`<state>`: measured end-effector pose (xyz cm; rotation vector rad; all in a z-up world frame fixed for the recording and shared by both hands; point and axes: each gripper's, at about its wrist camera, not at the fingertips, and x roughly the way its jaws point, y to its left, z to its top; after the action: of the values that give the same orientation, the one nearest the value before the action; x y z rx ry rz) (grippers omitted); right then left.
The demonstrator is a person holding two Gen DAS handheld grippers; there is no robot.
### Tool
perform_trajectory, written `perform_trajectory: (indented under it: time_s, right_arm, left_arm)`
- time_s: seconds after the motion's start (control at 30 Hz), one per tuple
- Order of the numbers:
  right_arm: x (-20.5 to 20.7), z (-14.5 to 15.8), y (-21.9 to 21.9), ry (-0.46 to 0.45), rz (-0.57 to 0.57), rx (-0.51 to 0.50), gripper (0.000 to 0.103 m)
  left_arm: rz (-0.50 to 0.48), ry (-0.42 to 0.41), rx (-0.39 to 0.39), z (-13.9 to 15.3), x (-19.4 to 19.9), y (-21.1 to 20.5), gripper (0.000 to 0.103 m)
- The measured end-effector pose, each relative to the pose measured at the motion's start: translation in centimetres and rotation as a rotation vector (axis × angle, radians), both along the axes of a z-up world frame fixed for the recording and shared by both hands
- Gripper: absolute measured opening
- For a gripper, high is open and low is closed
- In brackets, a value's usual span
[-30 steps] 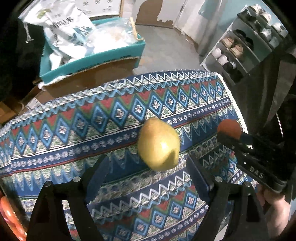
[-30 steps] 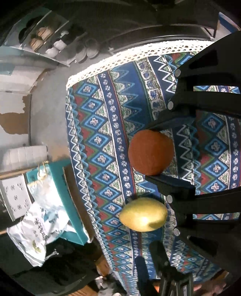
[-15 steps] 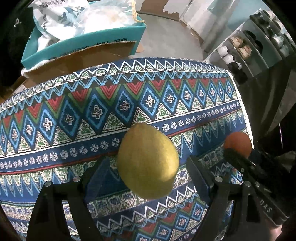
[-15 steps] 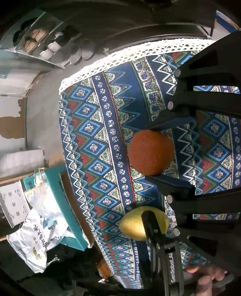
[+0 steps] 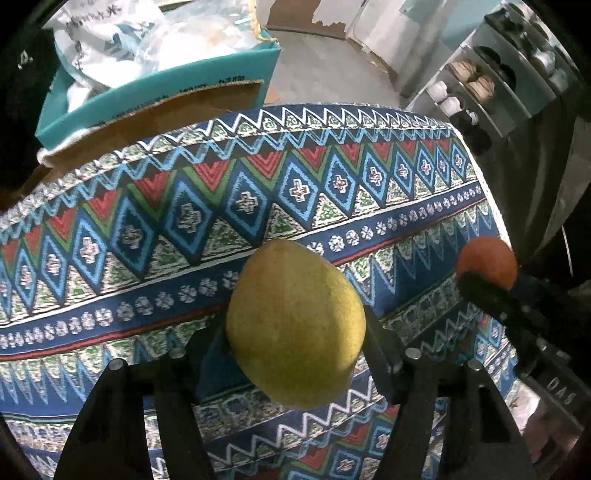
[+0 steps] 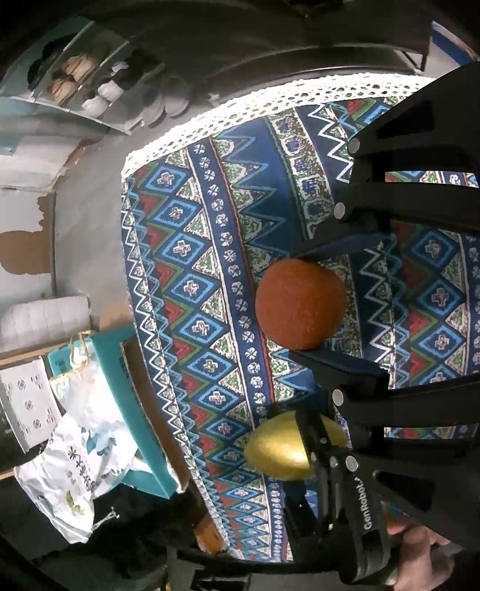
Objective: Organize fruits
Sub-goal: 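Grasp the yellow pear with the left gripper and lift it, then carry the pear with the left gripper while the right carries the small orange to the bowl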
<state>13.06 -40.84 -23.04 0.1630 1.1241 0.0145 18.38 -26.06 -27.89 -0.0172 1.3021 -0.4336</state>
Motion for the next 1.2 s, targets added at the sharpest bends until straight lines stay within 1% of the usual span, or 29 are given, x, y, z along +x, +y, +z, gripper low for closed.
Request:
perform_trajectory:
  time_s: [0.27,0.53,0.7,0.97,1.2]
  right_arm:
    - [-0.2,1.9,1.2,-0.039,0.03,-0.012,0.047]
    - [-1.0,4.8,3.2,-0.096,0.074,-0.014,0.047]
    - [-1.7,6.8,4.6,-0.134,0.104,-0.007,0.047]
    - [-2.9,9.8,6.5,-0.187,0.143,0.015,0.047]
    - [-3.8,11.8,8.7,-0.217,0.188,0.036,0.047]
  left_arm:
    - [-0.011,-0.072,0.02,2.4,-1.1,1.6,0.068]
    - [-0.021,-0.137,0.034,6.3,-2.9,3.5,0.068]
    - [-0.009,-0.174,0.025,8.9,-4.1,5.2,0.068]
    - [0.003,-0.21,0.019,11.7,-5.8,7.3,0.068]
    - [0.023,-0.236,-0.012,14.3,-7.6,9.9,0.068]
